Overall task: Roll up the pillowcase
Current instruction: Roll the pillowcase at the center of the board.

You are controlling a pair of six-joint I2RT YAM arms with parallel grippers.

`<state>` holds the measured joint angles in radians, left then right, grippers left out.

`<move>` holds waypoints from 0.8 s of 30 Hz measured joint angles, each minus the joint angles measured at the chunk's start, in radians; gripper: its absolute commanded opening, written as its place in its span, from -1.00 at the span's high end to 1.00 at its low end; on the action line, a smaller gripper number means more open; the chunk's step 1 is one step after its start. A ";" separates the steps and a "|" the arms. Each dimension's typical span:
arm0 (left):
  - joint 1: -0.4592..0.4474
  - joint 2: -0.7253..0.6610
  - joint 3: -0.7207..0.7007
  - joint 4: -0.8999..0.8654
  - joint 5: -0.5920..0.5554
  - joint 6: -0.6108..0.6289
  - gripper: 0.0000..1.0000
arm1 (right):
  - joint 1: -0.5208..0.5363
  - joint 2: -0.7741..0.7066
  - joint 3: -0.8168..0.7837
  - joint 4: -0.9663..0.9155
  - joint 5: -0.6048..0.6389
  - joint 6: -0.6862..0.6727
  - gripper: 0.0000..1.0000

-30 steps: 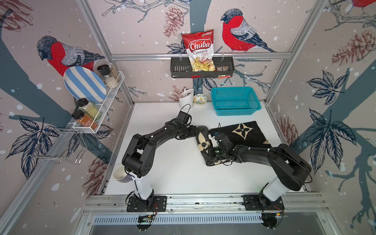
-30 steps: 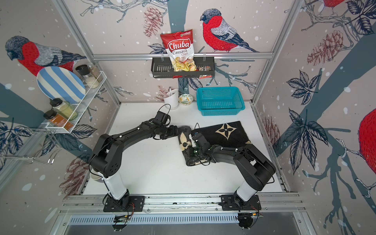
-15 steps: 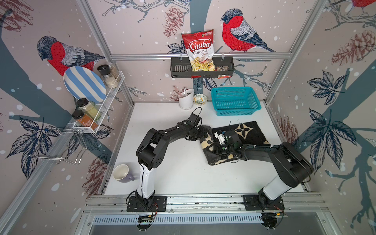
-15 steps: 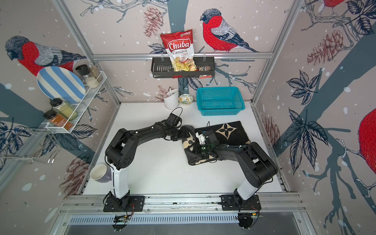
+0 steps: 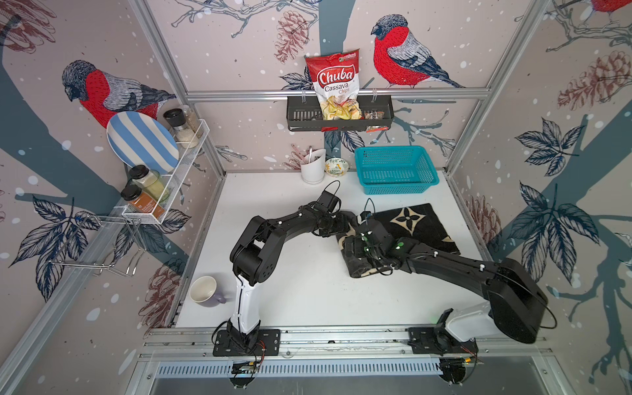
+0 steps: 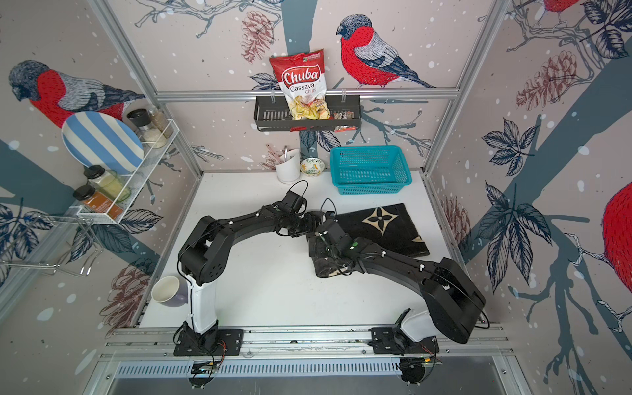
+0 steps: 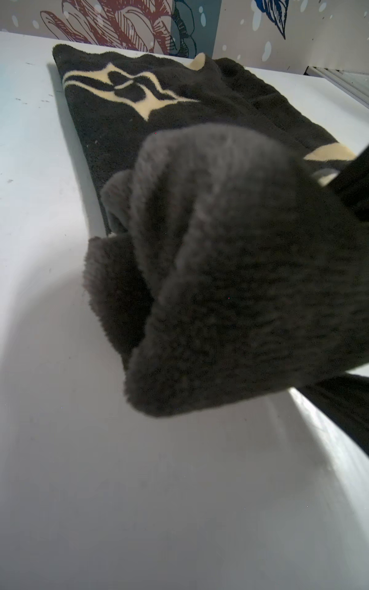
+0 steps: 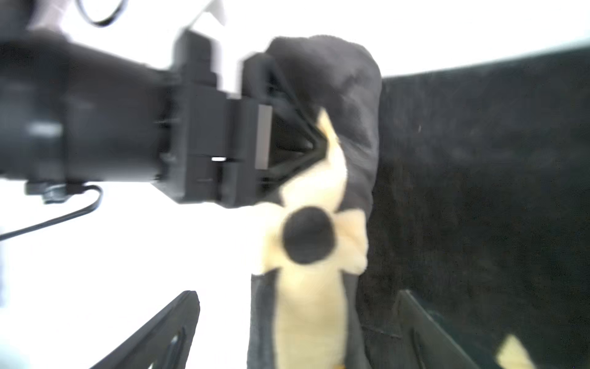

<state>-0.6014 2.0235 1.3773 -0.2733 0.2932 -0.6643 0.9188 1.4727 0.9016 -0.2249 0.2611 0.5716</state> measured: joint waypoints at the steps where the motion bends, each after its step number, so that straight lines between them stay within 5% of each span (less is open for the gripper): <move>1: 0.000 0.000 0.001 -0.001 -0.001 -0.004 -0.39 | 0.035 0.032 0.032 -0.034 0.063 0.000 -0.99; 9: 0.000 0.001 0.005 -0.007 -0.005 -0.009 -0.39 | 0.222 0.335 0.219 -0.230 0.389 0.005 -0.84; 12: 0.000 0.000 0.005 -0.009 -0.005 -0.009 -0.39 | 0.269 0.438 0.271 -0.293 0.485 0.009 -0.33; 14: 0.000 -0.001 0.003 -0.013 -0.006 -0.009 -0.40 | 0.289 0.492 0.300 -0.333 0.551 0.014 0.24; 19: 0.000 -0.008 -0.003 -0.024 -0.009 -0.011 -0.41 | 0.307 0.535 0.325 -0.358 0.604 0.029 1.00; 24: 0.019 -0.046 -0.004 -0.059 -0.029 -0.003 -0.57 | 0.290 0.445 0.251 -0.274 0.514 -0.003 1.00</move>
<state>-0.5819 1.9778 1.3731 -0.3325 0.2638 -0.6678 1.2091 1.9175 1.1530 -0.4988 0.7750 0.5690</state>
